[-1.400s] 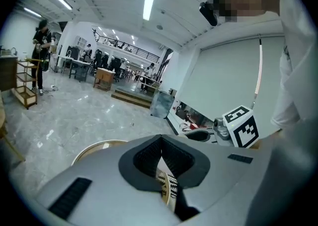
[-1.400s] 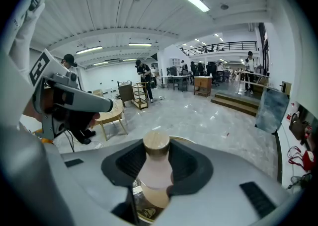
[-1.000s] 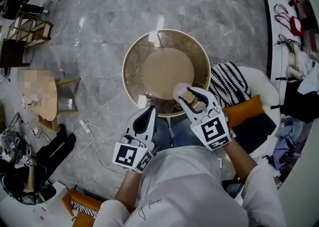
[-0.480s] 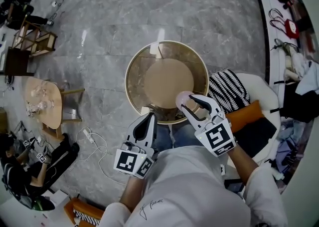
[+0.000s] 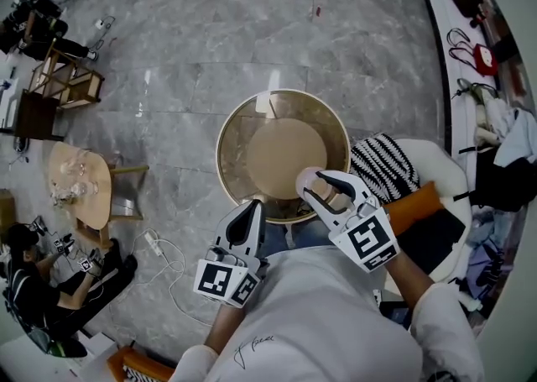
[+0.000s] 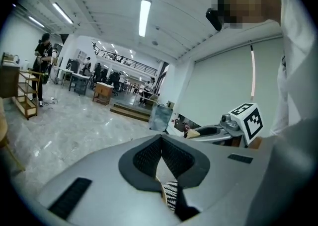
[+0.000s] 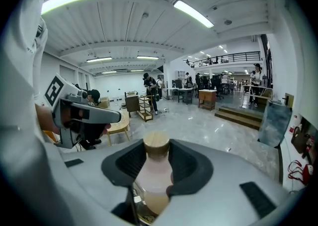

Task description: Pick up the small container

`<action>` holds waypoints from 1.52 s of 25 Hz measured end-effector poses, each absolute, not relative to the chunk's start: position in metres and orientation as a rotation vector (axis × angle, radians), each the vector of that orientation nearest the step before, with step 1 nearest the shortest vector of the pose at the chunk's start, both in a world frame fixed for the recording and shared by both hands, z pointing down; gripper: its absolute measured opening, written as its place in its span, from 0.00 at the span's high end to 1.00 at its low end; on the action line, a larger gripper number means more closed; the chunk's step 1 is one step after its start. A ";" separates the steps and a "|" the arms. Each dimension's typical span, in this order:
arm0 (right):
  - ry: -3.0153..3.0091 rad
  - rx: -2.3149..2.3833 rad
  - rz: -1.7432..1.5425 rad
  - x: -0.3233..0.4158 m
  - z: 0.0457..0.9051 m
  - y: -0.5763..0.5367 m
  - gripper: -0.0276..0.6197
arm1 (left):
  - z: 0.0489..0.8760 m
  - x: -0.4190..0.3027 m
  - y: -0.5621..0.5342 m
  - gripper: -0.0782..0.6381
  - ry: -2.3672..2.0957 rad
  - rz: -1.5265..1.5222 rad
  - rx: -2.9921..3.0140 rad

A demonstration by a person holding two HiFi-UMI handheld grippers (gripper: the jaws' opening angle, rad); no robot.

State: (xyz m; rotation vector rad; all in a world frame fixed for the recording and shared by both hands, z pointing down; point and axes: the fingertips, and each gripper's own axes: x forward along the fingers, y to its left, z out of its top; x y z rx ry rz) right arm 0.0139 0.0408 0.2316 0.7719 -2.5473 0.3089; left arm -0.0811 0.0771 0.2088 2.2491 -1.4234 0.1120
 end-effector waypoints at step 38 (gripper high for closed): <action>-2.631 0.932 0.276 0.011 0.164 0.030 0.73 | 0.141 -0.098 0.063 0.87 -1.524 0.048 2.387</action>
